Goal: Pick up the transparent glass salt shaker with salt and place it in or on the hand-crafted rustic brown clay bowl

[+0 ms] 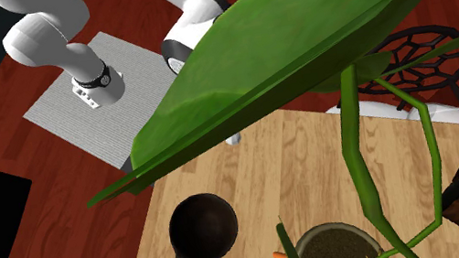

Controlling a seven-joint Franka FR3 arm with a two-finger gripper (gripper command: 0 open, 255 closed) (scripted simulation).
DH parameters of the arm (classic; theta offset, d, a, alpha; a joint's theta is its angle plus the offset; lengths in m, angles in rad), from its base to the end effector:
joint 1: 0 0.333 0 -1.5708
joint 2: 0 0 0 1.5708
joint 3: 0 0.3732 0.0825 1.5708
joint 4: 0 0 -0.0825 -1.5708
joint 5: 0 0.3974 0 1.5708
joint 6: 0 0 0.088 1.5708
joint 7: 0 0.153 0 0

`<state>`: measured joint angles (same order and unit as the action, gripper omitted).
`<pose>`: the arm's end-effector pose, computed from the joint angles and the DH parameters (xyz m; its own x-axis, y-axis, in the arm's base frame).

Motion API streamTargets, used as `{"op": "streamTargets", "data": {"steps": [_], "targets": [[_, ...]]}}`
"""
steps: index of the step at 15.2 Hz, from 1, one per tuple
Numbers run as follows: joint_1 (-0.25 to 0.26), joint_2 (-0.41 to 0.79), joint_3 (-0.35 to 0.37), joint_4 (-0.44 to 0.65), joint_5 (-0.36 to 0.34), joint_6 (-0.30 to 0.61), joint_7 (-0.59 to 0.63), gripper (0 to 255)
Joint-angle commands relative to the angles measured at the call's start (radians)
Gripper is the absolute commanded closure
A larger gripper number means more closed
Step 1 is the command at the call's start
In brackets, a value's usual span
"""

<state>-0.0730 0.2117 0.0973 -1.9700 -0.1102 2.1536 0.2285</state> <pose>0.6159 0.0042 0.3656 0.9895 -0.1441 -0.0121 -0.1428 -0.9869 0.0745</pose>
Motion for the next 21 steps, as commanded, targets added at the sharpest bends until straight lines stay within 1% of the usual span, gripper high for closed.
{"op": "streamTargets", "data": {"steps": [1, 2, 10, 21], "targets": [[0.000, 0.001, 0.000, -0.001, 0.000, 0.000, 0.000, 255], [0.000, 0.001, 0.000, 0.000, 0.000, 0.000, 0.000, 255], [-0.001, -0.044, 0.002, 0.053, 0.011, -0.097, -0.012, 255], [-0.001, -0.086, 0.004, 0.149, 0.021, -0.234, -0.026, 255]]}}
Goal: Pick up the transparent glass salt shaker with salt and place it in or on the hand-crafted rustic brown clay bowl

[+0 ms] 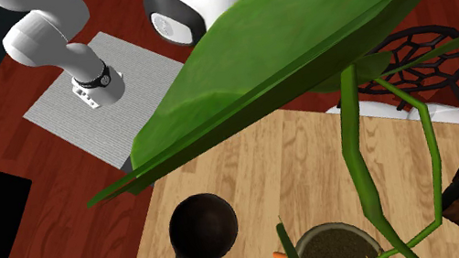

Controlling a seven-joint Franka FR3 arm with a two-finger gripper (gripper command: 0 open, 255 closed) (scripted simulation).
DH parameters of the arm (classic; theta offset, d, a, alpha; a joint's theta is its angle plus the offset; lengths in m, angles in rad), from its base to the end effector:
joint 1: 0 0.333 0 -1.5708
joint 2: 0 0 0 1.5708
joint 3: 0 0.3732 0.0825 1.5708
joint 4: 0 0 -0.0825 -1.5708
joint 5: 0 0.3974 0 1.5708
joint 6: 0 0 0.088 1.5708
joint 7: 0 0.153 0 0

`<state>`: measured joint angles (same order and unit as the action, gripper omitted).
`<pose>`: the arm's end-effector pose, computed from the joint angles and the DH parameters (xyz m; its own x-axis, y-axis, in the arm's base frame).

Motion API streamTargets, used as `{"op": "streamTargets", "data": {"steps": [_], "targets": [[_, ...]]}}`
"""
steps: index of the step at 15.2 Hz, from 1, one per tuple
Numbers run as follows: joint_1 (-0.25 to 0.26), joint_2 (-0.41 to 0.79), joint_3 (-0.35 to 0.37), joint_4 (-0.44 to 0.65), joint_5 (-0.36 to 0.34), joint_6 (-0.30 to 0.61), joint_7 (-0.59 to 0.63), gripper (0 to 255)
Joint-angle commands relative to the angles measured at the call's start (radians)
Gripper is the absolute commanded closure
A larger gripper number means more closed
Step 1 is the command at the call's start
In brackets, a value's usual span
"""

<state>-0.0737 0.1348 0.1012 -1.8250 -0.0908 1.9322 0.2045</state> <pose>0.6148 0.0044 0.4627 0.9894 -0.1444 -0.0130 -0.1431 -0.9869 0.0746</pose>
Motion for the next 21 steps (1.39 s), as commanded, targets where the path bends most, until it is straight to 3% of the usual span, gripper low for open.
{"op": "streamTargets", "data": {"steps": [1, 14, 21], "targets": [[0.000, -0.011, 0.000, 0.014, 0.002, -0.026, -0.003, 255], [0.001, -0.027, 0.002, 0.164, 0.007, -0.190, -0.015, 255], [-0.082, 0.052, -0.062, 0.297, 0.008, -0.233, -0.166, 255]]}}
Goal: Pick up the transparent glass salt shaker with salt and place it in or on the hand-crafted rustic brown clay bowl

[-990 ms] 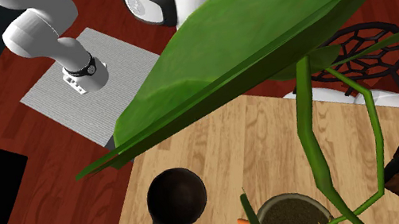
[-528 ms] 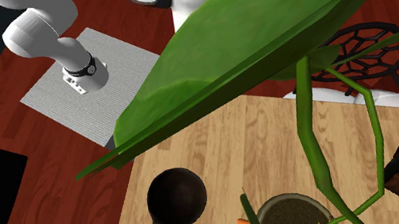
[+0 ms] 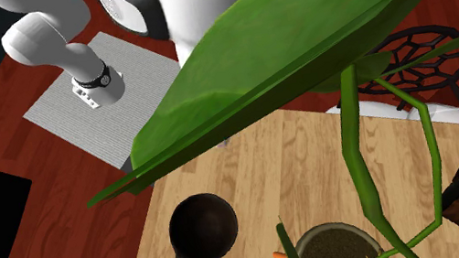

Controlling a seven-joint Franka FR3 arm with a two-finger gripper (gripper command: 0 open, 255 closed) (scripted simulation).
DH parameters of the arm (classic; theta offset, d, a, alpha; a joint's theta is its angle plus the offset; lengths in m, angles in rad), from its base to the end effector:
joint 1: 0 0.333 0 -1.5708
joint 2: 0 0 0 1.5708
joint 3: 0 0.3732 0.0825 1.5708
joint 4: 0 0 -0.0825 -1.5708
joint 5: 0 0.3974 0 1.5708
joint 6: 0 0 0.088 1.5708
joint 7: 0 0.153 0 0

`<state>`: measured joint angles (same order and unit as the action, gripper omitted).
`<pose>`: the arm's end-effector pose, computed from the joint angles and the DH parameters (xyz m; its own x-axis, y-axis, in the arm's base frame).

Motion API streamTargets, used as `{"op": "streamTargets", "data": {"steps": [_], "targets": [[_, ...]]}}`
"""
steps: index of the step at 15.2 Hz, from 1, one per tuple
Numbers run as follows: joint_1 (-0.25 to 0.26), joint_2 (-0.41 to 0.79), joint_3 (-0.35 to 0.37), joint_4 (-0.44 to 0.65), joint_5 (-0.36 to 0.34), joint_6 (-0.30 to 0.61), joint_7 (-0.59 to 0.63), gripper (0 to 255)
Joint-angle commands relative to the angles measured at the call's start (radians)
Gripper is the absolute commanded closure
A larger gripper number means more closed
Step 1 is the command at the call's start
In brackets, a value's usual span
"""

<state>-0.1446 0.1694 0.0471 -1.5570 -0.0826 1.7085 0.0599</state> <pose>0.6305 -0.0754 0.5528 0.9892 -0.1459 -0.0136 -0.1445 -0.9867 0.0745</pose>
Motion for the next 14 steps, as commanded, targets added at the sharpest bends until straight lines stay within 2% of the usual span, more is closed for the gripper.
{"op": "streamTargets", "data": {"steps": [1, 9, 12, 14], "targets": [[-0.023, 0.033, -0.017, 0.055, 0.001, -0.018, -0.043, 255], [-0.124, 0.206, -0.073, 0.335, 0.016, -0.113, -0.207, 255], [-0.166, 0.305, -0.089, 0.498, 0.026, -0.174, -0.265, 255], [-0.196, 0.393, -0.097, 0.648, 0.033, -0.233, -0.303, 255]]}}
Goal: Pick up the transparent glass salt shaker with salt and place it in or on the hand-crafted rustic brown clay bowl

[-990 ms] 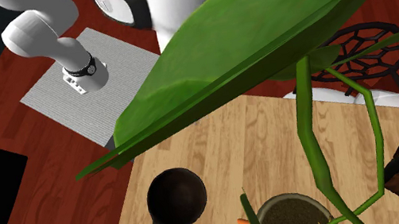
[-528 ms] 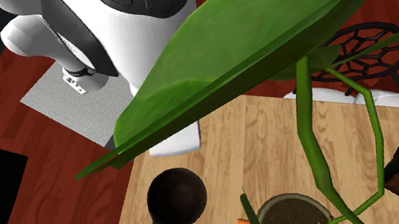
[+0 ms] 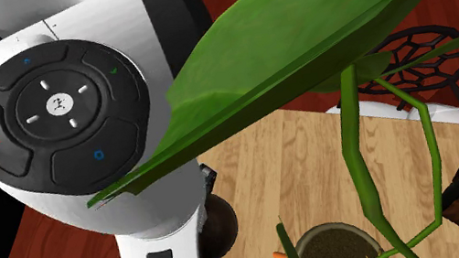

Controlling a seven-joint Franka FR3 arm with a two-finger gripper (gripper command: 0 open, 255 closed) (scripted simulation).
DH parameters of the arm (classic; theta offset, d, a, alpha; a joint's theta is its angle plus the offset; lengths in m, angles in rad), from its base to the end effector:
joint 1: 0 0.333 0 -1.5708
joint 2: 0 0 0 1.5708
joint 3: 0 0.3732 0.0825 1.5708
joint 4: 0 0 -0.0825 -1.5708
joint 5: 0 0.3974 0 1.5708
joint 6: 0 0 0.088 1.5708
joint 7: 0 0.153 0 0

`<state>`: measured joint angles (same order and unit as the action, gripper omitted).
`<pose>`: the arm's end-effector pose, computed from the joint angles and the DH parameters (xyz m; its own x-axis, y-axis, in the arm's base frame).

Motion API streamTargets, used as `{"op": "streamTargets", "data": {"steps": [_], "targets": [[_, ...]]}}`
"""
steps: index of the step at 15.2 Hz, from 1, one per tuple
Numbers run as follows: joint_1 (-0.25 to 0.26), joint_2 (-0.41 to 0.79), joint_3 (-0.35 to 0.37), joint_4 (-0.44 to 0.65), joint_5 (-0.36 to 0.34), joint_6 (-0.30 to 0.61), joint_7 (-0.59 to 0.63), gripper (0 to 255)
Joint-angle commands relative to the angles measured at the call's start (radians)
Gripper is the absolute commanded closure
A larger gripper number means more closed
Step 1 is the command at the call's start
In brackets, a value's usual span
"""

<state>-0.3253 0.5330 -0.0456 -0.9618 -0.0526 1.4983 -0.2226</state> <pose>0.6895 -0.2661 0.5729 0.9892 -0.1458 -0.0126 -0.1445 -0.9867 0.0746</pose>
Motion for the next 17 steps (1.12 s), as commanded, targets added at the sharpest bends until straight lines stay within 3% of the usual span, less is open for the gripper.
{"op": "streamTargets", "data": {"steps": [1, 8, 17], "targets": [[-0.034, 0.099, -0.008, 0.173, 0.008, -0.072, -0.043, 255], [-0.031, 0.023, -0.007, -0.051, 0.004, 0.075, -0.033, 255], [-0.029, -0.012, -0.006, -0.229, 0.002, 0.218, -0.025, 255]]}}
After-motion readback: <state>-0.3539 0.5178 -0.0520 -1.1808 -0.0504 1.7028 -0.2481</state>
